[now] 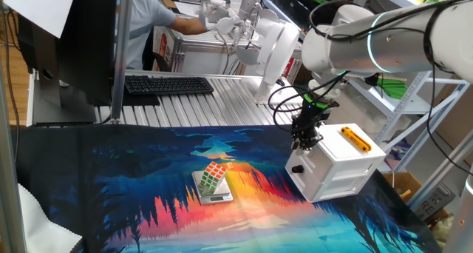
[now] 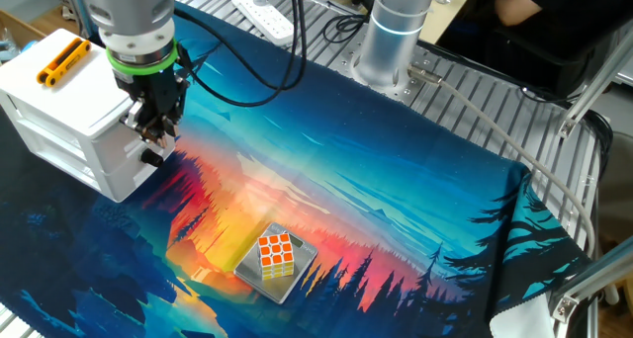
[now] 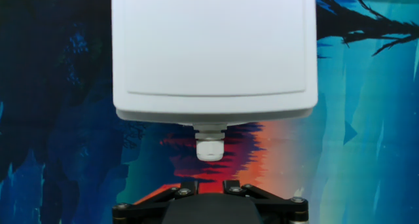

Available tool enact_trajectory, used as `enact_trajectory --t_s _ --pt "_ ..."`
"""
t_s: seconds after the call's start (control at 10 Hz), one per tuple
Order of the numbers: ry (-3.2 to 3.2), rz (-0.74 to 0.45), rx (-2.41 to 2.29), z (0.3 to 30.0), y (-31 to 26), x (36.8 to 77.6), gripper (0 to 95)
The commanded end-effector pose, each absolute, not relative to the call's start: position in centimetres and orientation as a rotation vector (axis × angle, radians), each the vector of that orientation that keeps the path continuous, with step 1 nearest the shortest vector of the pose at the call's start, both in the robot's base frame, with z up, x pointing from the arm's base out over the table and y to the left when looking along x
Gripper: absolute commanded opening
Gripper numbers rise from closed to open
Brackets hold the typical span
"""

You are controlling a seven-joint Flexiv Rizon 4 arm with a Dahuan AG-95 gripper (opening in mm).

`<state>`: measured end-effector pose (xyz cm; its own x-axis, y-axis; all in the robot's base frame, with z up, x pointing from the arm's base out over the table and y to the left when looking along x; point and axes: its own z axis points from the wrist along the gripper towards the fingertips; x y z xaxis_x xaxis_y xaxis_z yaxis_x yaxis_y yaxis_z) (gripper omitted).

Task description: Grasp the handle and open the drawer

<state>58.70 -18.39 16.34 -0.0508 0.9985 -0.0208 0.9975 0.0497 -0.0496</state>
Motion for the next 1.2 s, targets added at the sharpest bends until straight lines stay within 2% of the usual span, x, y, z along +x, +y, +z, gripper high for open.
enact_trajectory --t_s 0.1,0.4,0.7,0.8,1.0,1.1,1.2 --pt "-2.218 0.158 -2.107 16.23 -18.39 59.00 19.0" --pt "-2.192 0.151 -2.127 16.23 -18.39 59.00 19.0" --pt "-2.163 0.075 -2.139 16.23 -18.39 59.00 19.0" --pt "-2.173 0.036 -2.143 16.23 -18.39 59.00 38.0" --pt "-2.179 -0.003 -2.153 16.23 -18.39 59.00 38.0" --pt "-2.188 -0.027 -2.157 16.23 -18.39 59.00 19.0" --pt "-2.178 -0.044 -2.168 16.23 -18.39 59.00 19.0"
